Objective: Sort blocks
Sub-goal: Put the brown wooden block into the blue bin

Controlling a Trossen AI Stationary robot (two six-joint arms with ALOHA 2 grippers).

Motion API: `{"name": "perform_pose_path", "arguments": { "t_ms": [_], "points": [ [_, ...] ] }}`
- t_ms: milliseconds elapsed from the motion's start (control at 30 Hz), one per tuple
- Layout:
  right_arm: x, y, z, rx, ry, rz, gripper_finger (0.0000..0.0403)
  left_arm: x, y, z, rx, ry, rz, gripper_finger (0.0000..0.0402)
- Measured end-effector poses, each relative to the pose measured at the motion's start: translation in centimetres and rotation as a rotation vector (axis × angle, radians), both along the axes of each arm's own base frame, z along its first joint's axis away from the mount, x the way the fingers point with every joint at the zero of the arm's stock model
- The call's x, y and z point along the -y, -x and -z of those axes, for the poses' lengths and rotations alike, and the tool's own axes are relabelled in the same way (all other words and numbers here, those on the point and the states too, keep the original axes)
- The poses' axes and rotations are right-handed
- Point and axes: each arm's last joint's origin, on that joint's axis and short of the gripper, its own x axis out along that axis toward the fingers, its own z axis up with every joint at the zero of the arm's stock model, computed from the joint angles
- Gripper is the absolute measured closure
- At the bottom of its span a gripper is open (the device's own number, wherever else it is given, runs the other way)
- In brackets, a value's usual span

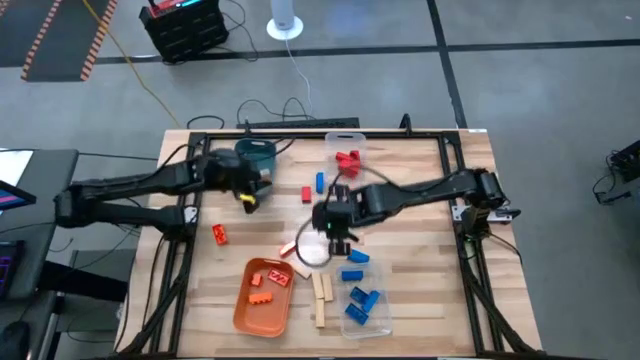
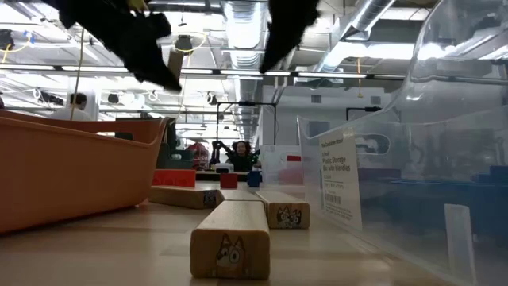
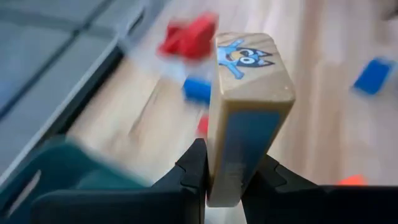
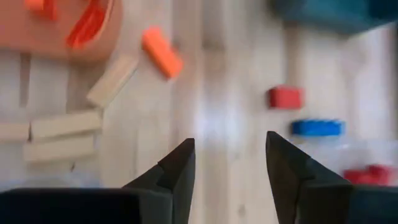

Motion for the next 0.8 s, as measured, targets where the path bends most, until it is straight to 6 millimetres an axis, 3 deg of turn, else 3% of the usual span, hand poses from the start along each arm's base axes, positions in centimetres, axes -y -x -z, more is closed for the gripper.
{"name": "perform_pose_path", "arguments": {
  "t_ms": [100, 267, 433, 600, 800],
  "points": [
    [-1.3, 0.9, 1.6, -0.041, -0.018, 0.008, 0.0248, -2.0, 0.1, 0.8, -0.1, 0.07, -0.066, 0.0351],
    [-3.2, 1.9, 2.3, 0.029, -0.03, -0.015, 0.0256, -5.8, 0.2, 3.6, -0.211, 0.232, -0.131, 0.0343],
    [-4.1, 3.4, 1.6, 0.075, 0.008, 0.014, 0.0258, -8.5, 0.4, 6.3, -0.31, 0.312, -0.206, 0.034],
    [-4.4, 4.7, 0.8, 0.103, 0.016, 0.036, 0.0258, -9.2, 0.6, 7.5, -0.372, 0.334, -0.208, 0.0306],
    [-3.6, 5.1, 0.8, 0.152, 0.028, 0.059, 0.0258, -9.0, 0.9, 6.1, -0.373, 0.3, -0.18, 0.0232]
  ]
}}
